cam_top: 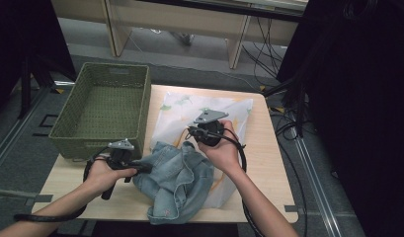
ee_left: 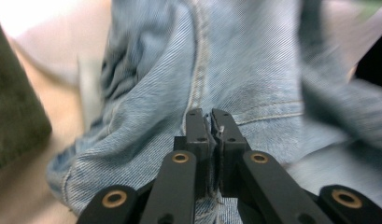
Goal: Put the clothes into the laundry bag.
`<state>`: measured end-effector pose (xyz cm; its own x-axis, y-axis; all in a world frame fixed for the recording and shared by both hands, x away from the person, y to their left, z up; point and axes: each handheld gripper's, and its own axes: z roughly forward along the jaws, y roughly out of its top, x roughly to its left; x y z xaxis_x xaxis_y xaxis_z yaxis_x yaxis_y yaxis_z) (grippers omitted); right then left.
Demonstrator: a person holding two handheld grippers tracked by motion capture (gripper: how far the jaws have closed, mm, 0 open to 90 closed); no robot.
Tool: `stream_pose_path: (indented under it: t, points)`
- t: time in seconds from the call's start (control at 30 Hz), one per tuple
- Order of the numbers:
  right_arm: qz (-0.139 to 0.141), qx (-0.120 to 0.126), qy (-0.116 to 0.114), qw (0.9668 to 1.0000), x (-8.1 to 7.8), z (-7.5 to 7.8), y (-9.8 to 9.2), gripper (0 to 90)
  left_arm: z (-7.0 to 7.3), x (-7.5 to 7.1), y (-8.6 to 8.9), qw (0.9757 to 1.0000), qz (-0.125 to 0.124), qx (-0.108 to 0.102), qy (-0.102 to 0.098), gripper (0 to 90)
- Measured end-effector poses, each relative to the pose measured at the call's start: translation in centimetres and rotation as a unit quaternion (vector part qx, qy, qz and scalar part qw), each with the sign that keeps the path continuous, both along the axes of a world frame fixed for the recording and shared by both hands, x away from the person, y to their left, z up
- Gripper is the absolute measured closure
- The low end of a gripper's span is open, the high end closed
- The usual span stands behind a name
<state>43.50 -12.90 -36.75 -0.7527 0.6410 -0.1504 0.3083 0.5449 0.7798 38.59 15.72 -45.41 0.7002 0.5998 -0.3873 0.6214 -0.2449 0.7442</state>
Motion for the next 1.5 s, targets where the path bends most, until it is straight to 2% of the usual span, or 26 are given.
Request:
stream_pose_path:
  t: [0.07, 0.23, 0.27, 0.33, 0.43, 0.53, 0.57, 0.63, 0.67, 0.73, 0.87, 0.93, 1.0, 1.13, 1.2, 1.3, 1.4, 1.5]
  points:
    - [0.002, 0.000, -0.004, 1.0000, 0.0, 0.1, 0.1, 90.0, 0.9, -0.2, -0.1, 0.9998, 0.000, -0.009, -0.015, 86.1]
    - [0.001, 0.003, -0.005, 1.0000, -0.1, 0.2, 0.2, 90.0, 2.7, -0.4, -0.8, 0.9989, -0.002, -0.029, -0.038, 86.3]
    - [-0.009, 0.008, 0.005, 0.9999, -0.3, 0.2, 0.3, 90.0, 3.2, -0.5, -1.1, 0.9983, -0.005, -0.033, -0.048, 86.3]
    - [0.001, 0.008, -0.010, 0.9999, -0.1, 0.3, 0.3, 90.0, 4.4, -0.4, -1.7, 0.9972, -0.011, -0.041, -0.061, 86.3]
    - [0.001, 0.022, -0.019, 0.9996, -0.3, 0.9, 0.5, 90.0, 6.4, -0.1, -2.9, 0.9945, -0.025, -0.060, -0.082, 86.4]
    - [-0.002, 0.030, -0.022, 0.9993, -0.5, 1.4, 0.7, 90.0, 8.4, 0.2, -4.9, 0.9908, -0.046, -0.075, -0.103, 86.4]
    - [0.002, 0.036, -0.032, 0.9989, -0.5, 1.9, 0.6, 90.0, 8.9, 0.2, -5.7, 0.9894, -0.054, -0.079, -0.109, 86.6]
    - [-0.007, 0.044, -0.029, 0.9986, -0.8, 2.2, 0.6, 90.0, 9.4, 0.2, -7.2, 0.9872, -0.069, -0.082, -0.117, 86.6]
    - [-0.003, 0.043, -0.040, 0.9983, -0.7, 2.4, 0.4, 90.0, 9.3, 0.3, -8.0, 0.9867, -0.077, -0.080, -0.119, 86.5]
    - [-0.004, 0.047, -0.042, 0.9980, -0.7, 2.7, 0.1, 90.0, 8.5, 0.4, -9.6, 0.9870, -0.090, -0.074, -0.111, 86.5]
    - [-0.007, 0.051, -0.038, 0.9980, -0.7, 2.5, -0.3, 90.0, 5.3, 1.4, -12.3, 0.9905, -0.099, -0.051, -0.081, 86.5]
    - [-0.008, 0.049, -0.037, 0.9981, -0.7, 2.4, -0.4, 90.0, 3.7, 1.8, -13.3, 0.9918, -0.096, -0.035, -0.076, 86.5]
    - [-0.007, 0.048, -0.034, 0.9982, -0.6, 2.4, -0.6, 90.0, 2.6, 2.2, -13.8, 0.9923, -0.096, -0.020, -0.075, 86.4]
    - [-0.011, 0.045, -0.029, 0.9985, -0.3, 2.1, -0.8, 90.0, 0.6, 2.9, -14.5, 0.9932, -0.100, -0.017, -0.057, 86.3]
    - [-0.011, 0.046, -0.026, 0.9986, -0.2, 2.0, -0.8, 90.0, -0.3, 3.1, -14.8, 0.9937, -0.099, -0.005, -0.053, 86.2]
    - [-0.012, 0.039, -0.026, 0.9988, -0.2, 1.8, -0.8, 90.0, -0.9, 3.2, -14.9, 0.9943, -0.094, -0.007, -0.049, 85.9]
    - [-0.013, 0.037, -0.022, 0.9990, -0.1, 1.5, -0.9, 90.0, -0.5, 3.1, -14.4, 0.9940, -0.094, -0.014, -0.055, 83.8]
    - [-0.013, 0.035, -0.022, 0.9991, 0.0, 1.5, -1.2, 90.0, 0.4, 2.6, -13.6, 0.9934, -0.091, -0.017, -0.068, 69.6]
